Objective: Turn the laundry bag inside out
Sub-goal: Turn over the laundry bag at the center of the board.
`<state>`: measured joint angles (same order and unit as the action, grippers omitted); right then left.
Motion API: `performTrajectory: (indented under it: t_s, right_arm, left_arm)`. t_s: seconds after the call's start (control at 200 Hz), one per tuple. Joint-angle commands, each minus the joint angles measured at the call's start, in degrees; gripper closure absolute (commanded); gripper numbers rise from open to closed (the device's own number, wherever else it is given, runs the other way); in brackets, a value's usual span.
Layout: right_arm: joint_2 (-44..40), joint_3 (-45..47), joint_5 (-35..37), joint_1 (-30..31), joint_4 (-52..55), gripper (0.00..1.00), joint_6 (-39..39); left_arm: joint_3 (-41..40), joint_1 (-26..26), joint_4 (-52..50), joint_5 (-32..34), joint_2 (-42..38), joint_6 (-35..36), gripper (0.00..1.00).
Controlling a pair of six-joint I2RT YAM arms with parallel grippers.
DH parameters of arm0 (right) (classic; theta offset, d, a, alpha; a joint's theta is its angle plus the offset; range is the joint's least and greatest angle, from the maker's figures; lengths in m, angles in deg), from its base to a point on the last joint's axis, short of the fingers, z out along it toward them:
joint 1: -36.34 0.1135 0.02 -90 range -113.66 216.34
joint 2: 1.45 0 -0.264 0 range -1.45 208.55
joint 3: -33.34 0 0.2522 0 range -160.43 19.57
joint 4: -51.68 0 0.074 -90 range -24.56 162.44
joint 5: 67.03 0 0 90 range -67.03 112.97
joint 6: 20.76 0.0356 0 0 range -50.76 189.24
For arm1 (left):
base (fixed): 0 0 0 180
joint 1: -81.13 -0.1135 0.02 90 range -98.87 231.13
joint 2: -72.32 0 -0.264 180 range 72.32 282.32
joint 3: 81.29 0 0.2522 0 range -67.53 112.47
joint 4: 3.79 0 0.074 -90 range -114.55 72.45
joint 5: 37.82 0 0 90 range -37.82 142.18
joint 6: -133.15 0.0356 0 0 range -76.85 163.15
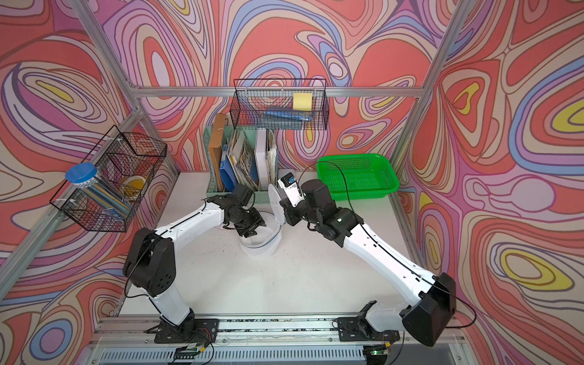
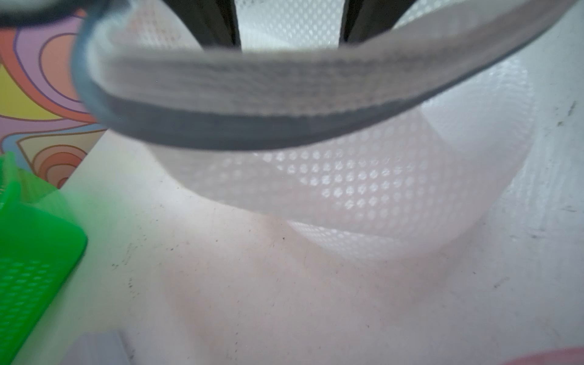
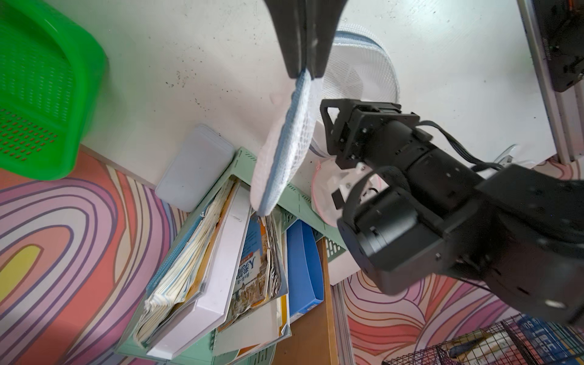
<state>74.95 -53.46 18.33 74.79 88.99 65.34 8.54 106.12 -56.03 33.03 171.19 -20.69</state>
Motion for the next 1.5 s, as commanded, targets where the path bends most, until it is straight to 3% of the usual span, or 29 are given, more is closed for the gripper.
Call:
performTrajectory:
  t_s: [0.0, 0.155, 0.37, 0.591, 1.031, 1.181, 1.331, 1.496]
  right_arm:
    - [-0.3, 0.9, 1.8, 0.3, -1.1, 1.00, -6.9]
    - [-0.8, 0.9, 2.1, 0.4, -1.5, 1.00, -10.0]
    - [-0.9, 1.3, 1.7, 1.3, -1.8, 1.00, -11.0]
    - [-0.8, 1.3, 1.5, 2.0, -2.4, 1.00, -11.2]
    - [-1.2, 2.3, 1.2, 3.4, -3.0, 1.00, -12.1]
    - [-2.3, 2.6, 0.6, 3.5, -2.6, 1.00, -13.2]
    - [-3.8, 3.2, 1.0, 4.4, -2.0, 1.00, -15.1]
    - [-6.9, 4.9, 3.3, 8.9, -1.8, 1.00, -22.7]
  left_arm:
    - [-1.5, -2.4, -2.8, -4.9, -1.9, 0.6, 0.45]
    - [-1.8, -4.8, 1.5, -11.8, -3.1, -4.4, 0.44]
    - [-0.7, -5.7, 8.5, -15.0, -0.9, -10.5, 0.42]
    - [2.9, -5.8, 7.8, -14.9, 4.2, -12.3, 0.42]
    - [4.9, -6.0, 8.6, -14.0, 5.8, -15.5, 0.41]
    - [4.9, -6.0, 10.2, -14.3, 7.7, -16.1, 0.55]
    - [5.4, -6.3, 11.0, -14.3, 8.6, -16.4, 1.00]
    - [8.0, -7.7, 14.0, -15.5, 9.8, -15.9, 1.00]
